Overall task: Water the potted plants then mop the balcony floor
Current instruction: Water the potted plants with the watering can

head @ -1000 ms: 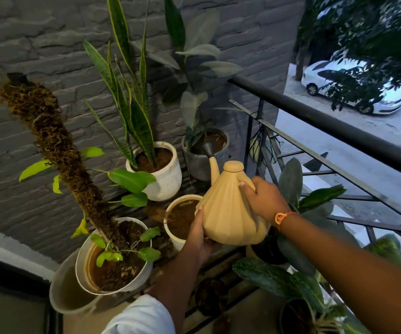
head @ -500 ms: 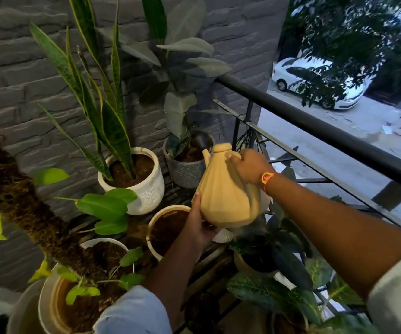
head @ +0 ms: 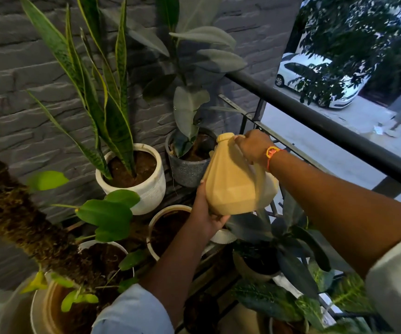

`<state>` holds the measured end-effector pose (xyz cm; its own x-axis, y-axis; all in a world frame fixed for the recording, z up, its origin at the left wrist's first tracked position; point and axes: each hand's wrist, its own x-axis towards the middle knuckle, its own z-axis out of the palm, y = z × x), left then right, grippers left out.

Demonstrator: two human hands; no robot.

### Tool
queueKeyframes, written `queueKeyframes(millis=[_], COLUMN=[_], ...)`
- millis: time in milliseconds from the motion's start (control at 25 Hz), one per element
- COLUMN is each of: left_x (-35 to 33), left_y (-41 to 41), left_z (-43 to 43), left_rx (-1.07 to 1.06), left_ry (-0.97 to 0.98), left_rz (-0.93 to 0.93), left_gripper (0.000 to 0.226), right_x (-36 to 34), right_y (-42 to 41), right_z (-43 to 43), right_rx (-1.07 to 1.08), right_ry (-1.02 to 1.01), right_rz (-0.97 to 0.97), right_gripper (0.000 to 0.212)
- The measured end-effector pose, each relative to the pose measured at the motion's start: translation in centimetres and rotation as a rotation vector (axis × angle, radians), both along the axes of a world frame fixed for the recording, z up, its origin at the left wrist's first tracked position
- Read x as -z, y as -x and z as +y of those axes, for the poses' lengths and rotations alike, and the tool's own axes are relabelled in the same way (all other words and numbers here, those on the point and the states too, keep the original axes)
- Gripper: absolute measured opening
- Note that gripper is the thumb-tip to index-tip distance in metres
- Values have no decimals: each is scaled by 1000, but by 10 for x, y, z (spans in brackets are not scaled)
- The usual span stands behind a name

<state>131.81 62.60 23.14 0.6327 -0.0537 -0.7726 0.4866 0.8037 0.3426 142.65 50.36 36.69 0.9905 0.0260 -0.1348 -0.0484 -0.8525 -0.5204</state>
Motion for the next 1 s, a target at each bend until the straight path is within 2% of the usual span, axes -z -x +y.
queueKeyframes(millis=[600, 1000], left_x=[-14, -24], left_y=[7, 6], left_z=[6, 6], left_rx=[28, 24], left_ry=[-35, 10], left_rz=[23, -21], left_gripper=[81, 75], right_x=[-3, -15], right_y=[1, 0], right_z=[15, 19], right_rx=[57, 42], right_ry=[-79, -44], right_rz=[70, 60], right_gripper=[43, 44])
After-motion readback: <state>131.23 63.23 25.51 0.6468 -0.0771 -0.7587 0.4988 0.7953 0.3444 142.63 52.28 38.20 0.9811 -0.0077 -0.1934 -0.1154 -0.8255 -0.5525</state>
